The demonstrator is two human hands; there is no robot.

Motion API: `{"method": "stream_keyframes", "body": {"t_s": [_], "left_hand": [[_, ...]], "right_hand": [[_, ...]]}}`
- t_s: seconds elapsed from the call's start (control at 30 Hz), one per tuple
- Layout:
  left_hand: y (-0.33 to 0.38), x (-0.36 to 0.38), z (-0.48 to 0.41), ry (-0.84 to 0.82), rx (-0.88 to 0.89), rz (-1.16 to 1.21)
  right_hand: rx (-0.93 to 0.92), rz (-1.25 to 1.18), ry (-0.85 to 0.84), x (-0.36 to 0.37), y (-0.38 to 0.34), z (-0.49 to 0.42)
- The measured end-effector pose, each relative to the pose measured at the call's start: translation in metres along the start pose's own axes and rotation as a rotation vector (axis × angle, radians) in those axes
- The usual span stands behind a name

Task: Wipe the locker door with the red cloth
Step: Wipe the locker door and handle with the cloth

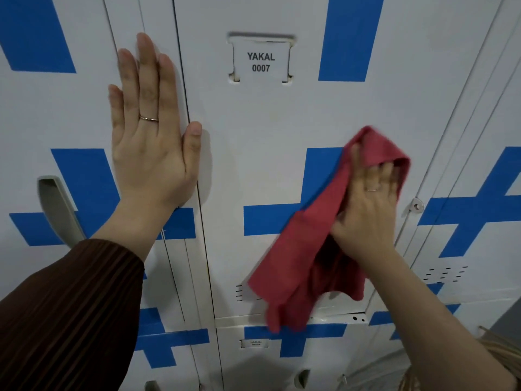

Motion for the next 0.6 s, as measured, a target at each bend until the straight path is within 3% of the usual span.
{"method": "stream_keyframes", "body": {"t_s": [0.07, 0.1, 0.23, 0.37, 0.5, 0.6], "left_hand": [[0.000, 0.000, 0.000, 0.003, 0.000, 0.005], [0.000, 0.000, 0.000, 0.002, -0.001, 0.006], [0.000, 0.000, 0.000, 0.001, 0.000, 0.012], [0.000, 0.001, 0.001, -0.004, 0.003, 0.007], [-0.001, 0.001, 0.001, -0.006, 0.004, 0.005], [-0.001, 0.001, 0.001, -0.004, 0.002, 0.006]], "right_hand": [[0.210, -0.092, 0.064, -0.005, 0.002, -0.002], [0.230, -0.109, 0.049, -0.001, -0.003, 0.002], [-0.047, 0.006, -0.059, 0.011, -0.001, 0.020], [0.237, -0.163, 0.040, -0.001, -0.001, 0.000], [-0.036, -0.069, -0.120, 0.012, -0.015, 0.025], [0.064, -0.089, -0.089, 0.010, 0.006, 0.025]]}}
Point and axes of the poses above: each hand's wrist, its own z-axis away from the middle knuckle, its own x-axis out of the palm, y = z × x, the point moved 5 cm from there along -z, towards the middle knuckle, and after that the axes turned 7 degrees about x, right-handed, at the moved point
